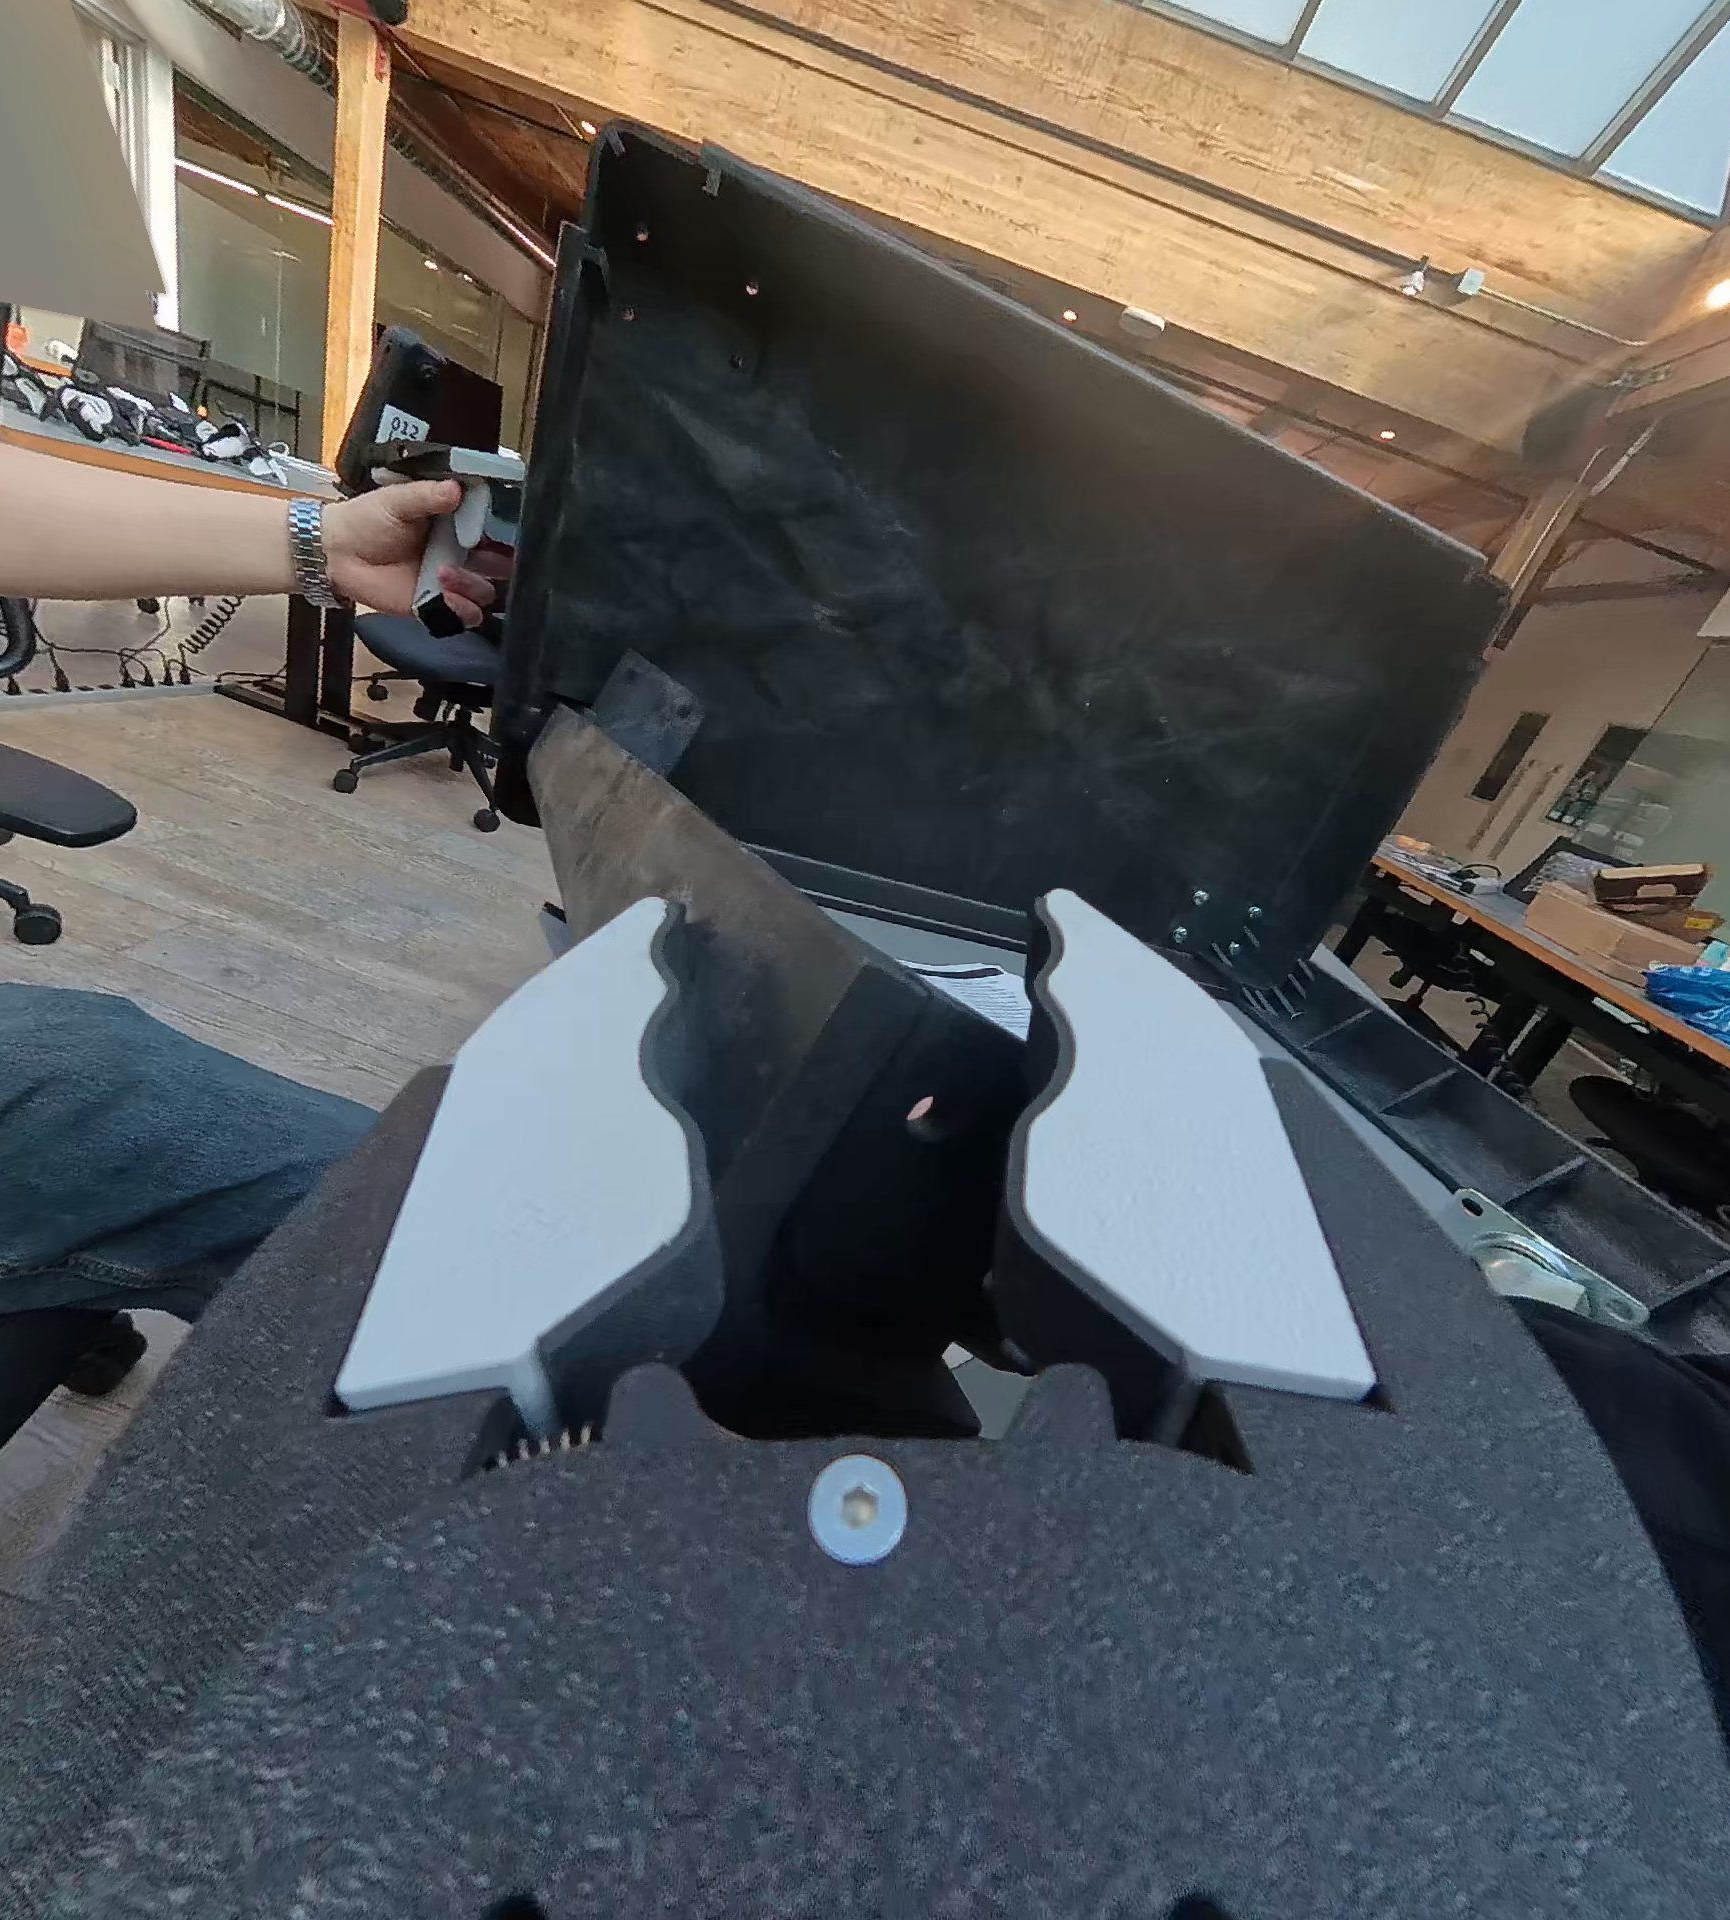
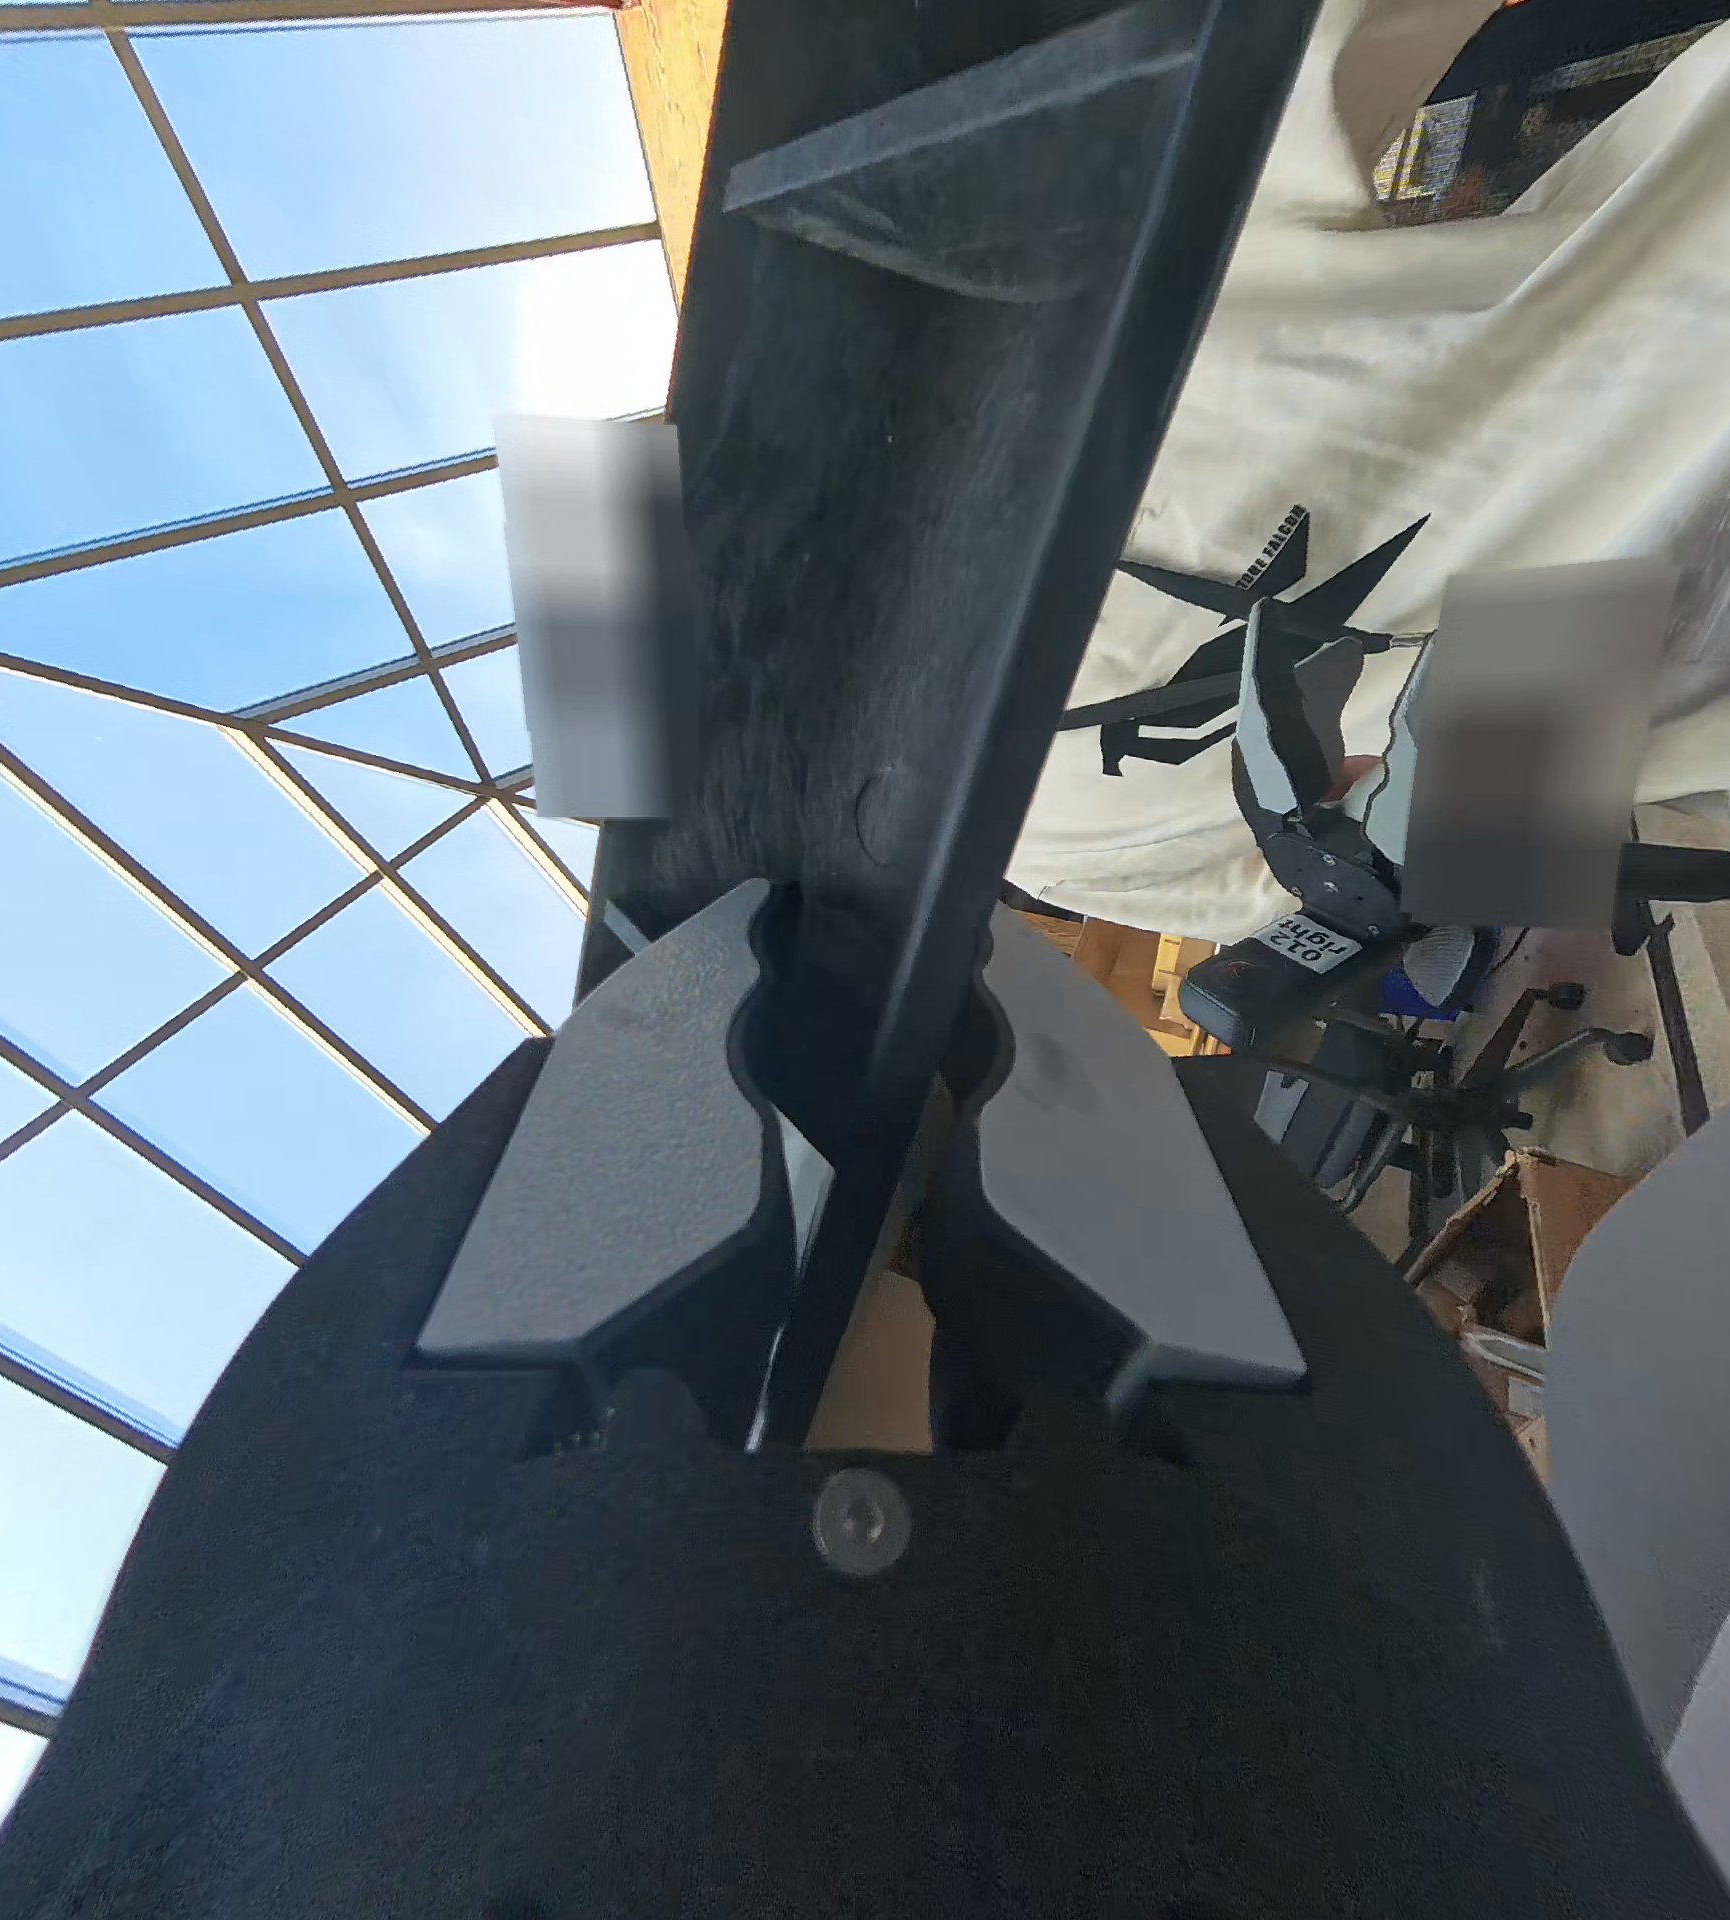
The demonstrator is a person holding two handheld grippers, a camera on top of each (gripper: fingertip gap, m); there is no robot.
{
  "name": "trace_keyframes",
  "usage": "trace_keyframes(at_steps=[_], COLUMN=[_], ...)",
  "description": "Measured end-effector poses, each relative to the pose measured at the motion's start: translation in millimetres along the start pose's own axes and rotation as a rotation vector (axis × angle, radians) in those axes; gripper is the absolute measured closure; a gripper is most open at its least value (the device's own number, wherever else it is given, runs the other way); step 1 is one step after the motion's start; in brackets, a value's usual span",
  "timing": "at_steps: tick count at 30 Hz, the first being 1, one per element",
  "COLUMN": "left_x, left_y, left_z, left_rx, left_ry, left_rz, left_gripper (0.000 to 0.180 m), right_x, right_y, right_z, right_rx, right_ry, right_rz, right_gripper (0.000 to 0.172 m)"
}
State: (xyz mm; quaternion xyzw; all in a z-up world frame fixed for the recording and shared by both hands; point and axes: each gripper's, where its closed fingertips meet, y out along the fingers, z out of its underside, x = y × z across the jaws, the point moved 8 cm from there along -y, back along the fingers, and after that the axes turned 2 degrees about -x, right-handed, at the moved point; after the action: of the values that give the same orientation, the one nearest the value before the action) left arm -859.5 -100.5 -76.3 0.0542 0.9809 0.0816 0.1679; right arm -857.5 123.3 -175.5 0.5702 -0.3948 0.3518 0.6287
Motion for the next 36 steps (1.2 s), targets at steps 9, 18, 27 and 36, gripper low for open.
trace_keyframes(at_steps=[9,18,27,36], left_x=[-28,-83,-186,-282], left_y=[-35,-57,-35,-16], left_z=[-7,9,71,139], left_rx=[-0.084,-0.084,0.048,0.161], left_ry=[0.016,-0.025,-0.070,-0.253], left_rz=[0.132,0.414,0.673,0.955], left_gripper=[0.120,0.117,0.122,0.125], right_x=[57,124,189,243], right_y=[-25,-123,-268,-394], right_z=[19,27,2,-23], right_rx=[0.101,0.219,0.226,0.327], right_ry=[-0.177,-0.288,-0.343,-0.379], right_rz=[0.004,0.108,0.330,0.550], right_gripper=[0.147,0.154,0.153,0.153])
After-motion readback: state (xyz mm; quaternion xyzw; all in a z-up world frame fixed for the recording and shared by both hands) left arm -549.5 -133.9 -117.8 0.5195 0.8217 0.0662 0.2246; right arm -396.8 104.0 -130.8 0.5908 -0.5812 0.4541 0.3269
